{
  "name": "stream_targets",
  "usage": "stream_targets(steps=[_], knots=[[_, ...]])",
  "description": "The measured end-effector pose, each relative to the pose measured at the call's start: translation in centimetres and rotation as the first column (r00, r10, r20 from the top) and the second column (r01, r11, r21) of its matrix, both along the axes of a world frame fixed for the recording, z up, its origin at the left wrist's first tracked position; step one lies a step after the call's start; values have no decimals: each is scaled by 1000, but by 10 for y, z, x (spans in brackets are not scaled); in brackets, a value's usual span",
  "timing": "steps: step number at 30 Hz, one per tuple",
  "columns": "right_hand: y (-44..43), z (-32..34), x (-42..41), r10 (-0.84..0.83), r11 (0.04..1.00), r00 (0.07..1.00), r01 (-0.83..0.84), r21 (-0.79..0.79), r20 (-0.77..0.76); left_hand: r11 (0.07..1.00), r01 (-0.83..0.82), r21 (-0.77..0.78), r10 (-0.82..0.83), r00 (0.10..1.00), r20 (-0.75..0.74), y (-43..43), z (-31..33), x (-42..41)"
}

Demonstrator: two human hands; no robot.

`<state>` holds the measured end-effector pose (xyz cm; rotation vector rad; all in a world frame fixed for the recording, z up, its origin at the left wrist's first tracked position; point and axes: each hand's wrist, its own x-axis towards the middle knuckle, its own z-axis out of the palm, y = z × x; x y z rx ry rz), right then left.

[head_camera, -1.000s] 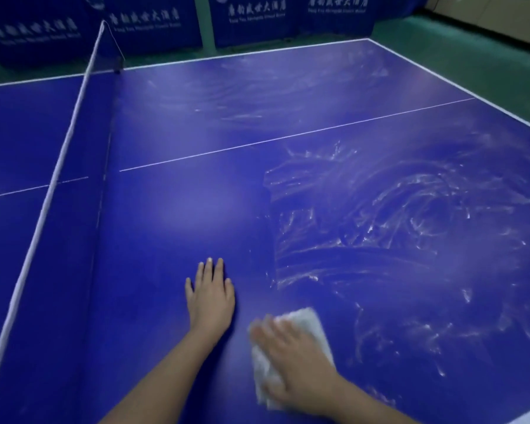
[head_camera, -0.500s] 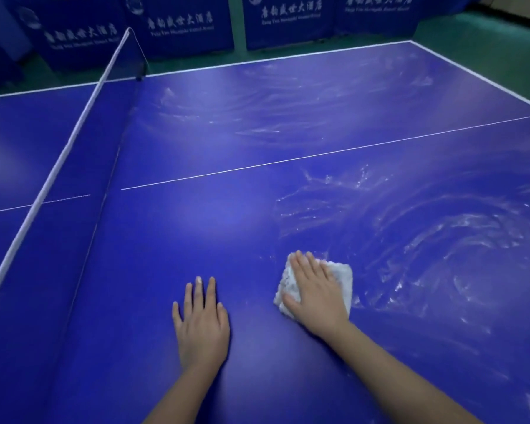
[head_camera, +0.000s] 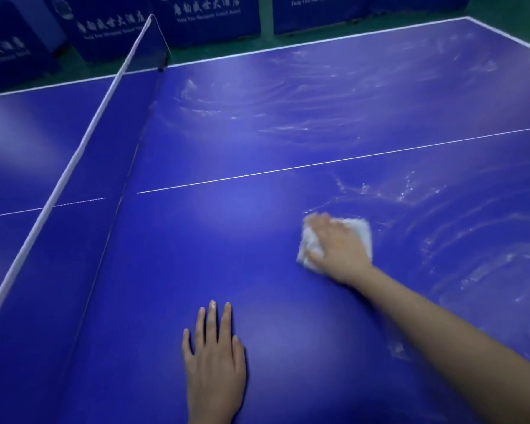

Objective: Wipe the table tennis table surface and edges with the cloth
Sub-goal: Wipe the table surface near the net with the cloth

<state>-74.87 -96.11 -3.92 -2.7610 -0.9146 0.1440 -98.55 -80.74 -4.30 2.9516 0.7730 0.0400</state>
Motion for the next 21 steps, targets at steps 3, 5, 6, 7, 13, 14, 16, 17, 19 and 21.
stream_targets(steps=[3, 5, 6, 7, 13, 14, 16, 17, 19, 21], knots=[[-5, -8, 27, -482, 876, 876, 482, 12, 0, 999, 5, 33, -5, 1000, 17, 2, -3, 1], [14, -11, 7, -558, 830, 830, 558, 1, 7, 999, 10, 44, -11, 1000, 21, 2, -6, 1], [28, -12, -10, -527, 850, 850, 527, 22, 13, 999, 10, 45, -11, 1000, 26, 3, -7, 1], [42, -12, -32, -437, 899, 899, 436, 37, 23, 999, 6, 43, -8, 999, 39, 4, -9, 1], [92, -16, -81, 357, 933, 934, -358, 32, 36, 999, 22, -44, -14, 985, 171, 8, -15, 6], [93, -14, -60, 403, 915, 915, -402, 32, -9, 996, 31, -82, -14, 980, 198, 9, -15, 8], [88, -9, -6, 343, 939, 939, -343, 37, 1, 989, 41, -141, -8, 972, 233, 8, -15, 9], [79, -7, 25, 236, 971, 972, -237, 37, 19, 988, 42, -150, -5, 971, 241, 8, -15, 9], [49, -8, 85, -55, 997, 998, 53, 61, 42, 988, 40, -148, -1, 968, 252, 6, -16, 9], [16, -13, 125, -383, 923, 921, 381, 48, 66, 989, 32, -142, 8, 962, 273, 5, -18, 11]])
